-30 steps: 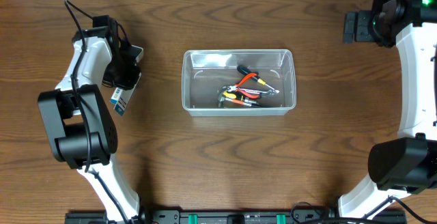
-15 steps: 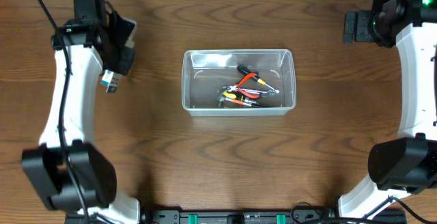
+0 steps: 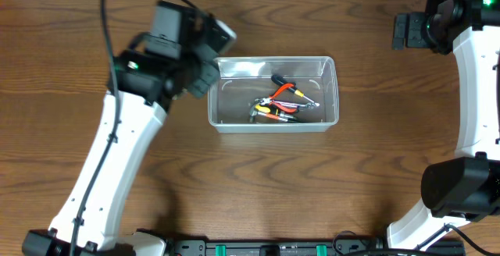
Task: Pack container
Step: 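Carry the box with the left gripper into the container and release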
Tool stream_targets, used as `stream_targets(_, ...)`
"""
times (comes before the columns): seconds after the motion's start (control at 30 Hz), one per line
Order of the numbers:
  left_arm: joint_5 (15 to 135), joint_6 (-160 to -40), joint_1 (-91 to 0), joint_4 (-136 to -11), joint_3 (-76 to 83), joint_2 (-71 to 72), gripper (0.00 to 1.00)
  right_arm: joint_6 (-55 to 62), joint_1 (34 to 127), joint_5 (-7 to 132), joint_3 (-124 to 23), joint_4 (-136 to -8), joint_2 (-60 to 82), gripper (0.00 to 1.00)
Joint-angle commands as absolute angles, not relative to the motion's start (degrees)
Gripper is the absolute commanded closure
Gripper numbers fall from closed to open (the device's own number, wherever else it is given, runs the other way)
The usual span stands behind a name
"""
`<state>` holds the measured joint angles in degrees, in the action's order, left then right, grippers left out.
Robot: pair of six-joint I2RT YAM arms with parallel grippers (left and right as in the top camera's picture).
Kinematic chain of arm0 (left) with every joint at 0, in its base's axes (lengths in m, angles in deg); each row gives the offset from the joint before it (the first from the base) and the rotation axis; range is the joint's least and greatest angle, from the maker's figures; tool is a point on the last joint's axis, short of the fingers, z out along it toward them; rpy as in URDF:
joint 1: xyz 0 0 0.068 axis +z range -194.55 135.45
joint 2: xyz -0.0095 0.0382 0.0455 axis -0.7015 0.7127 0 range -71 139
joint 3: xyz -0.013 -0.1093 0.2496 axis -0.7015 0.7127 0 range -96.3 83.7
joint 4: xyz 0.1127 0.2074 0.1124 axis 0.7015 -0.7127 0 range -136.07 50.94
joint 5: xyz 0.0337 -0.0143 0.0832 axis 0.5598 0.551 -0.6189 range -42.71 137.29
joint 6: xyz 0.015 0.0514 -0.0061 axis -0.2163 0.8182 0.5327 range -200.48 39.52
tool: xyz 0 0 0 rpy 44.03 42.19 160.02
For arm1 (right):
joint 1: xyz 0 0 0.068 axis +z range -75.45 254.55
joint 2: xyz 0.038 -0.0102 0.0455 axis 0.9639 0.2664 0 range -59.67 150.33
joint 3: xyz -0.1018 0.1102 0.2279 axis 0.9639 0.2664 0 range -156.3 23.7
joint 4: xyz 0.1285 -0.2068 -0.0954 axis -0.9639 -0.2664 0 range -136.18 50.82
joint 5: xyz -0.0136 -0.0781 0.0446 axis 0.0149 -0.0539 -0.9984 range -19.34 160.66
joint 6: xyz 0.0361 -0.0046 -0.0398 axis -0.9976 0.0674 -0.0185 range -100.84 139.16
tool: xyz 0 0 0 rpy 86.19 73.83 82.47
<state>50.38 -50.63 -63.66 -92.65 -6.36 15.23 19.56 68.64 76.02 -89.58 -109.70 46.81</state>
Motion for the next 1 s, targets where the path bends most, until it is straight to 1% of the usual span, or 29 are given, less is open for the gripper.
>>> stream_targets(0.0,51.00,-50.74,-69.08,-92.60,-8.04,14.40,0.92,18.78,68.62,76.00,-89.62,-109.68,47.09,0.01)
stream_targets(0.13,51.00,-50.72,-74.26,-92.58,-8.04,15.12,0.92,18.75,68.62,76.00,-89.62,-109.68,47.09,0.01)
stream_targets(0.3,51.00,-50.70,-77.65,-92.58,-8.02,17.16,0.92,18.78,68.62,76.00,-89.62,-109.68,47.09,0.01)
stream_targets(0.77,51.11,-50.46,-78.63,-91.01,-7.98,31.65,0.93,18.78,68.62,76.00,-89.62,-109.68,47.09,0.01)
stream_targets(0.97,55.61,-50.48,-79.66,-91.38,-7.93,36.04,0.93,18.78,68.62,76.00,-89.62,-109.68,47.09,0.01)
